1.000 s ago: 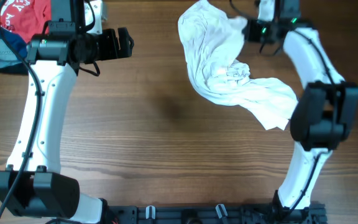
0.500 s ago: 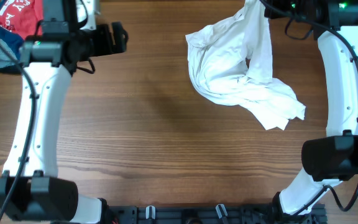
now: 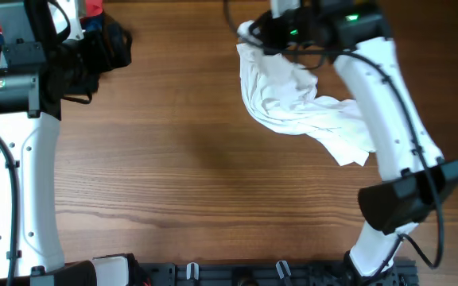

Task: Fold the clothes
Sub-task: 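Reach the left gripper to the shirt's printed part and grasp it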

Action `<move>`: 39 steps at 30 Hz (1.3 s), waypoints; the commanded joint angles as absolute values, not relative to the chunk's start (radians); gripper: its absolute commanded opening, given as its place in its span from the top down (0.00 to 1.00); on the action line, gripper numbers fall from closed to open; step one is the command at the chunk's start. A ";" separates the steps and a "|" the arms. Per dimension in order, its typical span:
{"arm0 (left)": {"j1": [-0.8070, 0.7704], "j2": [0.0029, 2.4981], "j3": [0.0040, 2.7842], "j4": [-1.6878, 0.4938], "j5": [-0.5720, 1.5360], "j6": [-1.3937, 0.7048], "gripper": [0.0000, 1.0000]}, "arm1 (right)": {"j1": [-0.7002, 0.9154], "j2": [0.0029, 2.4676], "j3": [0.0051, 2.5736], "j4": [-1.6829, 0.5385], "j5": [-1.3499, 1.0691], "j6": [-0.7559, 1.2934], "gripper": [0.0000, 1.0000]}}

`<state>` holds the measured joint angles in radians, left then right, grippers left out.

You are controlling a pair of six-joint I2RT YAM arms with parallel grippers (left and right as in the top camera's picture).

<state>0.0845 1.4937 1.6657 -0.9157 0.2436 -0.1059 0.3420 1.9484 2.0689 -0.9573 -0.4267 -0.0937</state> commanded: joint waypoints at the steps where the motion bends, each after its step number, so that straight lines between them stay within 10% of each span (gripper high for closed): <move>1: 0.115 1.483 1.682 -0.940 0.229 -0.086 0.00 | 0.419 2.011 2.068 -0.958 -0.459 -0.075 0.96; 5: 0.138 1.483 1.682 -0.962 0.223 -0.086 0.00 | 0.491 2.044 2.068 -0.953 -0.473 -0.076 0.94; 9: 0.148 1.483 1.682 -0.970 0.223 -0.086 0.00 | 0.530 2.049 2.068 -0.951 -0.456 -0.078 0.46; 14: 0.128 1.501 1.682 -1.017 0.224 -0.086 0.00 | 0.464 2.031 2.069 -0.966 -0.361 -0.040 0.29; 26: -0.186 1.752 1.655 -1.056 0.221 0.060 0.00 | 0.107 2.019 2.068 -1.071 -0.358 0.034 0.25; 39: -0.410 2.078 1.655 -1.006 0.137 0.337 0.09 | 0.059 2.024 2.068 -1.060 -0.332 0.029 0.20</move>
